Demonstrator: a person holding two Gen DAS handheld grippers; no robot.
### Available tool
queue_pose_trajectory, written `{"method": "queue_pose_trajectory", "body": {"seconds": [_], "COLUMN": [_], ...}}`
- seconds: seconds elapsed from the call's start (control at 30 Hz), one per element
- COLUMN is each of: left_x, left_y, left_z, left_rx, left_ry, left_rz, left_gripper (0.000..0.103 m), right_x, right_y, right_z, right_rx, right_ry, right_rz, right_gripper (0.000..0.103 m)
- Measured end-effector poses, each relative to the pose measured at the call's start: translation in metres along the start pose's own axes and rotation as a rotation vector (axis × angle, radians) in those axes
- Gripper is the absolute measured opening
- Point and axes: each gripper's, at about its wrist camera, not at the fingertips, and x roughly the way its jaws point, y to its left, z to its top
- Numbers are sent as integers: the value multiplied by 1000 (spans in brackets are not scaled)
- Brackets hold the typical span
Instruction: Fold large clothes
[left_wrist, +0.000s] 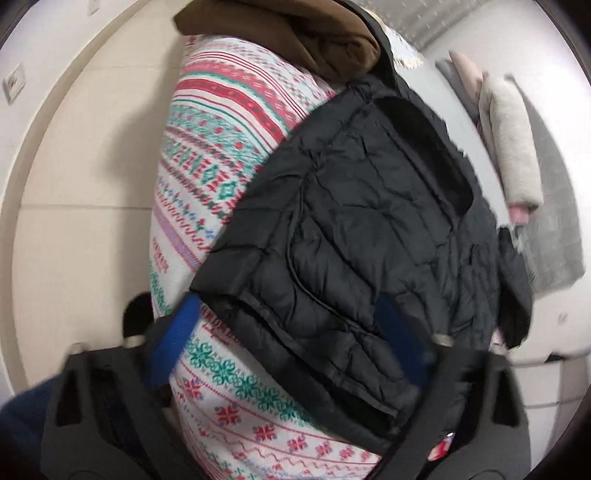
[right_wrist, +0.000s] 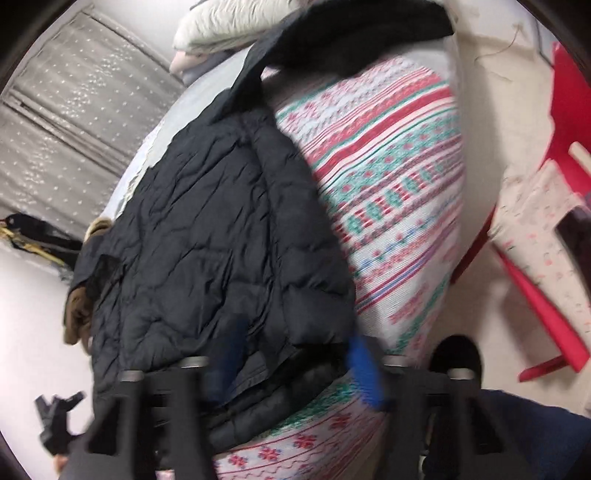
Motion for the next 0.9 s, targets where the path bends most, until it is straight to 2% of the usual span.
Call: {"method": "queue_pose_trajectory", "body": {"seconds": [0.03,0.1,0.13,0.23,0.3,0.4,0.47,0.53,0.57,0.6,0.63,0.67,0.7,0.8,0.9], "left_x": [6,17,14,-1,-9,-24,-24,-31,-38,-51,-61,-70,-82,-98,-108], "left_y": [-5,-11,-14,-22,-26,-30,-27,-22,-20,-18,-17,-22,-31,-71,-131], "left_z": [1,6,4,-5,-13,-31,-26,-18,-14,-9,-6,-4,3,19,38], "left_rx": [28,76,94,158,193,256,245,212,190,156,135,115,105,153,242], "left_ry": [3,3,-18,-78,-102,-136,-145,-139,-148,-179,-210,-243,-279,-308,-339], "left_rz": [19,12,6,10,-2,26,55,54,49,30,10,-15,-53,-108,-161], "left_gripper": [53,28,18,12,11,12,18,26,28,35,49,57,68,70,71], "right_x": [0,-6,-13,-45,-60,-74,-70,-60,-62,-69,-77,-89,-100,-122,-122], "right_y": [1,0,0,-1,0,-8,-5,10,13,11,6,-2,-9,-19,-16], "right_z": [1,2,3,7,10,11,12,11,12,19,23,24,37,84,144], "right_rx": [-9,-14,-8,-34,-47,-41,-70,-155,-159,-137,-105,-74,-18,80,120], "right_ry": [-6,-28,-50,-164,-203,-229,-194,-136,-142,-176,-200,-223,-268,-372,-394], "right_rz": [3,32,46,67,87,82,48,-32,-41,-19,4,26,64,159,247], "right_gripper": [18,8,7,5,4,4,5,10,14,25,34,55,68,69,69]}}
